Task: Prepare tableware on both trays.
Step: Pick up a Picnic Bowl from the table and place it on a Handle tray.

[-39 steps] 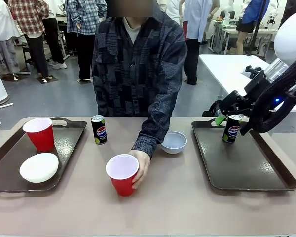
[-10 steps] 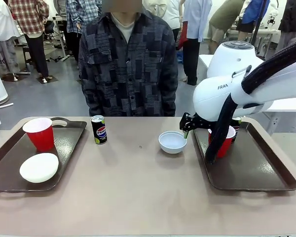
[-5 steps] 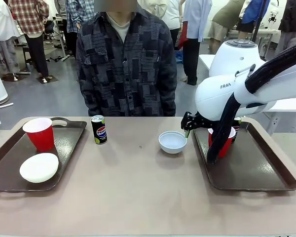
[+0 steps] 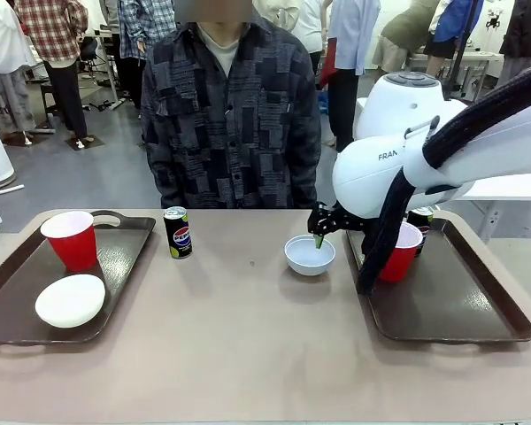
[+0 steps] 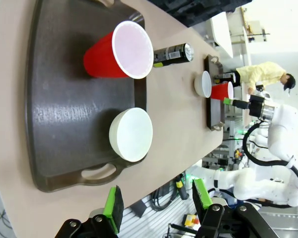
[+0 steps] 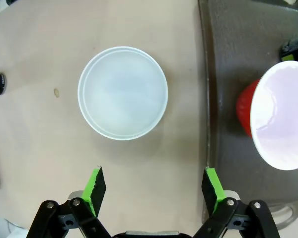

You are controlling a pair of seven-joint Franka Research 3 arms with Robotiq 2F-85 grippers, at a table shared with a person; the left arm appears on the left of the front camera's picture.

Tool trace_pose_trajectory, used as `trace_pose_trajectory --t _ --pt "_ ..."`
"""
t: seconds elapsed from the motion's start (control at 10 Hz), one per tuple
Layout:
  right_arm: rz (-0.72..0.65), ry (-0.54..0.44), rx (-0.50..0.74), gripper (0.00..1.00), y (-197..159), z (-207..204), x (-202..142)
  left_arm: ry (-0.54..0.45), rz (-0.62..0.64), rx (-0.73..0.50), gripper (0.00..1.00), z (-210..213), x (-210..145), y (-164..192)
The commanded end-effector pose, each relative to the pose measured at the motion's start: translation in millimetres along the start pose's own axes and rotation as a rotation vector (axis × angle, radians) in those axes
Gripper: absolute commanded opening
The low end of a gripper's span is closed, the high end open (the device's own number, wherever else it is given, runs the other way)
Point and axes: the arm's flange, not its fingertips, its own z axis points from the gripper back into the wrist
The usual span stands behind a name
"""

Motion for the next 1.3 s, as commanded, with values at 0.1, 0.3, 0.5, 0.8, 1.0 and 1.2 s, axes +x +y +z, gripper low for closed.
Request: trace_pose_trajectory --t 0.1,0.3,0.5,0.8,1.0,1.2 --pt "-0.082 -0.048 -0.058 1.00 13 -25 28 -0.003 0.000 -0.002 0.74 1 0 -1" --pt "-0.091 -0.036 -0.064 1.00 19 -49 39 -0.003 0.000 -0.002 0.74 1 0 -1" --pt "-0.096 -0.040 -0.079 1.00 25 -73 53 -0.003 0.000 -0.002 0.74 1 0 -1" --pt "-0.069 -0.025 -0.093 1.00 27 -97 66 -0.003 0.000 -0.002 0.74 1 0 -1" --pt "-0.060 -0.019 -0.092 0.41 28 -99 67 -0.003 0.000 -0.002 0.74 1 0 -1" --pt "-0.062 -0.022 -0.095 0.38 27 -99 67 -0.003 0.000 -0.002 0.74 1 0 -1"
